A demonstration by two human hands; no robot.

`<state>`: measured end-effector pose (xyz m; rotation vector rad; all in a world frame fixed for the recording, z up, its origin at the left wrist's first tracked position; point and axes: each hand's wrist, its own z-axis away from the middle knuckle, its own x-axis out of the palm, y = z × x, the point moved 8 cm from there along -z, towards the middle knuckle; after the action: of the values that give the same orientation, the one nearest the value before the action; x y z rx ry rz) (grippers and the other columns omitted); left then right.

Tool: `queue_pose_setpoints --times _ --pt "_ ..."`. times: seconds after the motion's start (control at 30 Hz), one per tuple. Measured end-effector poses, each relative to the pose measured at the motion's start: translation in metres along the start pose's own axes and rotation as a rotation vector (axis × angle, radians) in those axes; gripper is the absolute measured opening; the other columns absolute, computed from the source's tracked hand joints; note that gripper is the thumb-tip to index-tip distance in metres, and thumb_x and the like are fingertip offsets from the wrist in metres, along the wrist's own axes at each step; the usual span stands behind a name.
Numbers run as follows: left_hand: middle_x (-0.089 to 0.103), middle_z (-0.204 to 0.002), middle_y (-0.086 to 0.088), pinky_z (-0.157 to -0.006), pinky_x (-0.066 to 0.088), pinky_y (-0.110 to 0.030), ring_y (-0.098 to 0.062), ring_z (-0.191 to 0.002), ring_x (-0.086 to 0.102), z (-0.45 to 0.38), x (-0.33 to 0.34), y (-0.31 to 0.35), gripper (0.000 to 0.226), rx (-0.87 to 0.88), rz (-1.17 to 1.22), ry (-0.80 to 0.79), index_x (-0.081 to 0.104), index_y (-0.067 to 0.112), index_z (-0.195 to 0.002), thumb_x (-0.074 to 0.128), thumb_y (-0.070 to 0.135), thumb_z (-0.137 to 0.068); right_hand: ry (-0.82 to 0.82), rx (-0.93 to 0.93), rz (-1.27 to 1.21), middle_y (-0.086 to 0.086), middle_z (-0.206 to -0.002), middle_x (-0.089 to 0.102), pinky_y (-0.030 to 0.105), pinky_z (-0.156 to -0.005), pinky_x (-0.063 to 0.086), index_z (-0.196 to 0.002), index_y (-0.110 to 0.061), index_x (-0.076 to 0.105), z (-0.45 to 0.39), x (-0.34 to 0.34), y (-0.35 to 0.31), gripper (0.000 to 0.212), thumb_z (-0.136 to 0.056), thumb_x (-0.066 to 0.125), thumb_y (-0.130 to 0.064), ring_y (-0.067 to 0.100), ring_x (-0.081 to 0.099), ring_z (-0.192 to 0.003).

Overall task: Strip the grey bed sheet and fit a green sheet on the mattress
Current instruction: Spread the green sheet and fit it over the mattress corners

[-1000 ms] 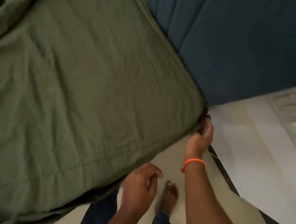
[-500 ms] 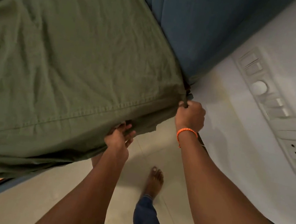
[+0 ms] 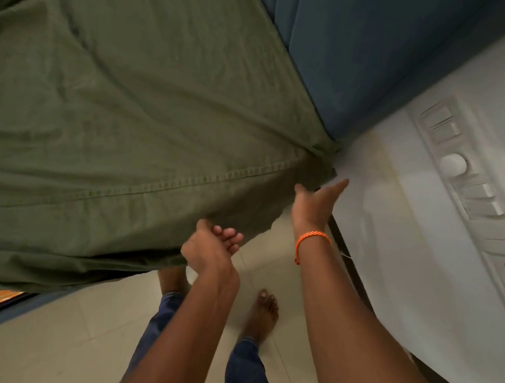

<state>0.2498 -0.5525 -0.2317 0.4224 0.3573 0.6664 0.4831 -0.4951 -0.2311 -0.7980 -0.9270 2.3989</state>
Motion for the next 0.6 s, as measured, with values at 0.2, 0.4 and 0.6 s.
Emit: queue_pose_setpoints --times 0.2,0.4,0.6 --pt "0.072 -0.123 -0.016 -0.093 0.056 -0.047 -0.033 -0.110 0.072 -0.027 0.020 -0.002 0.039 -0.255 0.251 -0.154 0.059 0.005 -0.137 0.035 0.017 -0.108 0.174 -0.230 -0.093 -0.001 -0.109 0.064 0.051 -0.080 0.060 -0.114 -0.030 0.056 0.033 0.033 -0.010 0.011 -0.104 0.053 -0.032 0.019 0.066 -0.092" --pt "0.061 -0.136 -0.024 -0.112 0.045 -0.060 -0.046 -0.125 0.058 -0.055 0.038 0.007 0.054 -0.607 0.841 0.004 0.062 0.009 -0.133 0.037 0.045 -0.102 -0.011 0.333 -0.532 0.004 -0.125 0.068 0.053 -0.098 0.056 -0.133 -0.025 0.060 0.044 0.081 0.035 0.051 -0.107 0.034 -0.060 0.022 0.065 -0.113" --pt "0.044 -0.158 -0.018 -0.123 0.030 -0.056 -0.041 -0.146 0.039 -0.054 0.051 0.020 0.057 -0.775 1.025 0.114 0.053 0.017 -0.149 0.030 0.041 -0.102 0.041 0.492 -0.547 0.005 -0.145 0.058 0.056 -0.108 0.048 -0.148 -0.031 0.047 0.038 0.103 0.028 0.059 -0.102 0.035 -0.066 0.031 0.059 -0.126"
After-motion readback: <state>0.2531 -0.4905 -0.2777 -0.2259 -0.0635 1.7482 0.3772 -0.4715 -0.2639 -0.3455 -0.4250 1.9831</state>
